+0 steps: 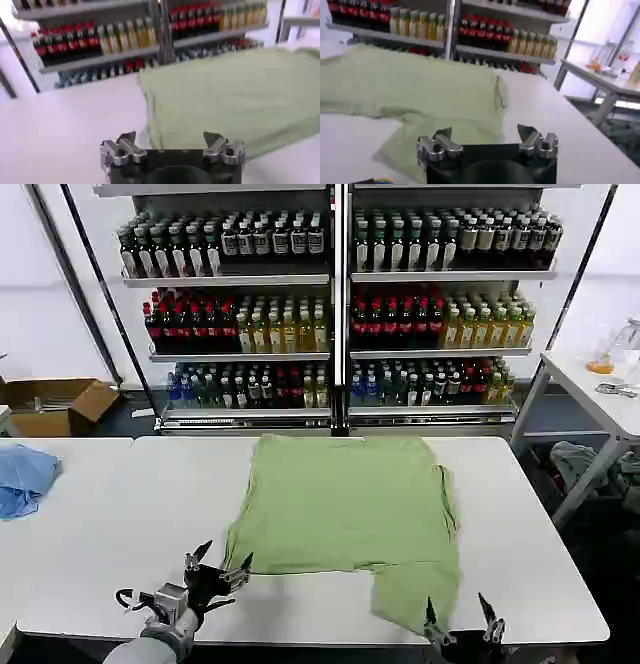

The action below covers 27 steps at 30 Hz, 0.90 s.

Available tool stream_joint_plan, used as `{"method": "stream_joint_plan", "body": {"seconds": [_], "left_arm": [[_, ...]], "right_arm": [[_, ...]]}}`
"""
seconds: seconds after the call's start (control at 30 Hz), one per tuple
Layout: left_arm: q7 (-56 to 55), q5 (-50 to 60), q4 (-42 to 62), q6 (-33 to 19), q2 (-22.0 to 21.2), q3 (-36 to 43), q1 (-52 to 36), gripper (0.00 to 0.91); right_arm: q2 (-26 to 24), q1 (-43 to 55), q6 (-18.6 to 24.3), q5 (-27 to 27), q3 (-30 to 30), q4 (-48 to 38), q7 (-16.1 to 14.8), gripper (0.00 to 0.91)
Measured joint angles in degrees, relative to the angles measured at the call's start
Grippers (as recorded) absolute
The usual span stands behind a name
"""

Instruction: Fold and organize the clothes.

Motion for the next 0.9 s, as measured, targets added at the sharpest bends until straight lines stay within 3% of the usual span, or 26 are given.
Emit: {"method": "stream_joint_plan", "body": {"seconds": [0.07, 0.1, 0.13, 0.17, 0.2, 0.23, 0.3, 0.9], "left_arm": [[-0.2, -0.1, 1.2, 1.0, 0.3, 0.4, -0.8, 0.897], [-0.4, -0.2, 1.8, 1.4, 0.5, 0.7, -1.3, 0.554], [-0.5, -0.3, 2.4, 1.8, 0.6, 0.9, -1.7, 0.272], [-0.6, -0.3, 2.9, 2.2, 0.7, 1.1, -2.0, 0.040], [-0.6, -0.4, 3.4, 2.5, 0.8, 1.2, -2.3, 0.020], [-0.6, -0.5, 3.9, 2.9, 0.9, 1.3, -2.7, 0.020], [-0.7, -0.7, 4.8, 3.4, 1.2, 1.7, -3.4, 0.020], [0.0, -4.4, 6.8, 5.2, 2.8, 2.1, -4.4, 0.020]], "right_arm": [[0.4, 0.0, -0.5, -0.1, -0.5, -0.4, 0.2, 0.907], [0.6, 0.1, -0.6, 0.0, -0.8, -0.6, 0.4, 0.907], [0.8, 0.2, -0.9, 0.3, -1.0, -0.8, 0.6, 0.907], [1.1, 0.3, -1.1, 0.8, -1.2, -1.1, 0.9, 0.796], [1.3, 0.5, -1.4, 1.4, -1.4, -1.3, 1.2, 0.403], [1.5, 0.6, -1.7, 2.0, -1.6, -1.4, 1.4, 0.141], [1.8, 0.8, -2.2, 3.2, -1.9, -1.7, 2.0, 0.020], [2.6, 0.5, -2.7, 9.0, -3.0, -1.5, 2.7, 0.000]]}}
